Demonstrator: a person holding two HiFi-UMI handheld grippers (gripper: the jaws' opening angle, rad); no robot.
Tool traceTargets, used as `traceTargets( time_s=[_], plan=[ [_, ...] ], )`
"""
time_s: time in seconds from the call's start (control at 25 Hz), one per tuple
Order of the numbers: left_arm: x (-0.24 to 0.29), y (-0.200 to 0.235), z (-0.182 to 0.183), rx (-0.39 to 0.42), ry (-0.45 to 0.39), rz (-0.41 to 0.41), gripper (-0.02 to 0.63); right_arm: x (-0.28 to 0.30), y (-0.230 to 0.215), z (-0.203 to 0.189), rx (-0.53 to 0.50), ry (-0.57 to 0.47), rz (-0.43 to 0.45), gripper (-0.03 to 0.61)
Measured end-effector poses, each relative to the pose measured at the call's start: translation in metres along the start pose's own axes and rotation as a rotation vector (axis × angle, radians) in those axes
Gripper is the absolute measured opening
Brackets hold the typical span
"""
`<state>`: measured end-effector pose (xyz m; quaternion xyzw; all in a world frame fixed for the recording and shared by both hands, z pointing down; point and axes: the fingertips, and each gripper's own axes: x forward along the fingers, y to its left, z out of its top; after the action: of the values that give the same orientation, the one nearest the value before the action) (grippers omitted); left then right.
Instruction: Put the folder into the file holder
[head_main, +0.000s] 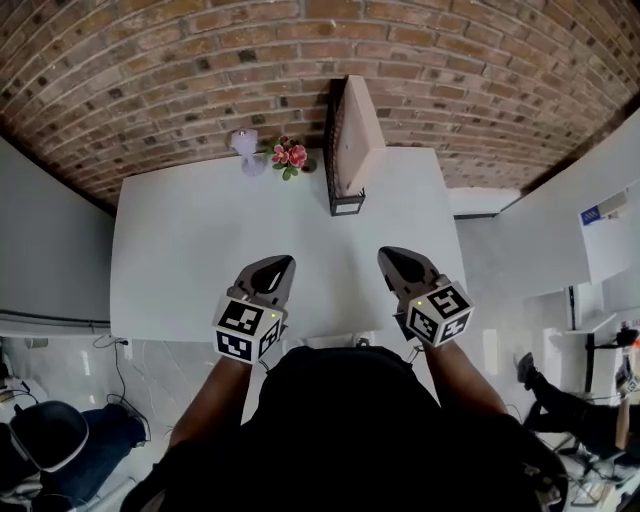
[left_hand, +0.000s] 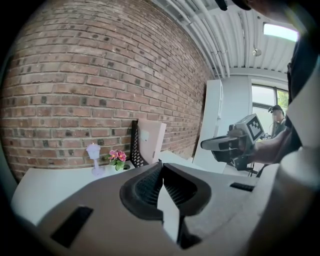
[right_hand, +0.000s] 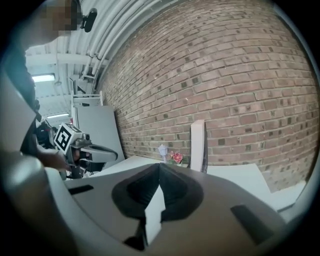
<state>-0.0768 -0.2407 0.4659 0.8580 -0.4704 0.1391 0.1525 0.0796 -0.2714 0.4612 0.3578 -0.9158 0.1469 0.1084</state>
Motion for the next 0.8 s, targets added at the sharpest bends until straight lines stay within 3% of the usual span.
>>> traceTargets(
  time_s=[0.8],
  plan=[
    [0.013, -0.03, 0.008, 0.006, 0.005, 0.015, 0.005, -0.011, -0.009, 0.001, 0.002, -0.021, 0.04, 0.003]
  ],
)
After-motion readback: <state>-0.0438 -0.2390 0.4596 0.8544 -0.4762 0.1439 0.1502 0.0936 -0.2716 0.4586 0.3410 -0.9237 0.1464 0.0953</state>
